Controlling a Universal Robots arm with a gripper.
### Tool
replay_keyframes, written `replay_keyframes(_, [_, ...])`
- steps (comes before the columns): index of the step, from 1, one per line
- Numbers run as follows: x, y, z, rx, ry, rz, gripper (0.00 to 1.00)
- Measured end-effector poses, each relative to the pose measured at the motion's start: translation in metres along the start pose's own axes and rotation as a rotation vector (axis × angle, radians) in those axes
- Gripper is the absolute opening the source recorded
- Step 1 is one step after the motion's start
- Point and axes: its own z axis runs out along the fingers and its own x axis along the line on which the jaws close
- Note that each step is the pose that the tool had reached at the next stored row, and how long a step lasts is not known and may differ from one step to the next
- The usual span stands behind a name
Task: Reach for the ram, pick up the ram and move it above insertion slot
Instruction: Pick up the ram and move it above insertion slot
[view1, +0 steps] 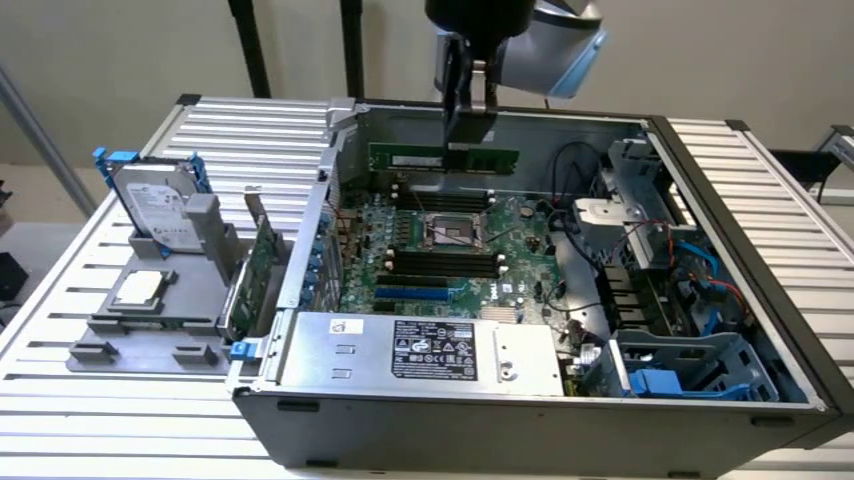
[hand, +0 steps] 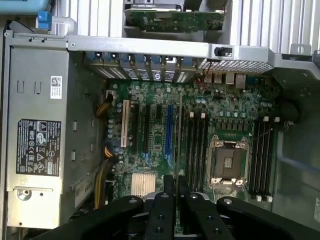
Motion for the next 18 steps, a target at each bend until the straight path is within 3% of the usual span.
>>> replay_keyframes(6, [-0.017, -0.0150, 0.0079, 0.0001, -0.0001, 0.000, 0.14])
replay_keyframes(10, [-0.018, -0.0264, 0.0077, -0.0033, -0.0006, 0.000, 0.14])
replay_keyframes(18, [-0.018, -0.0270, 0.0076, -0.0047, -0.0005, 0.000, 0.14])
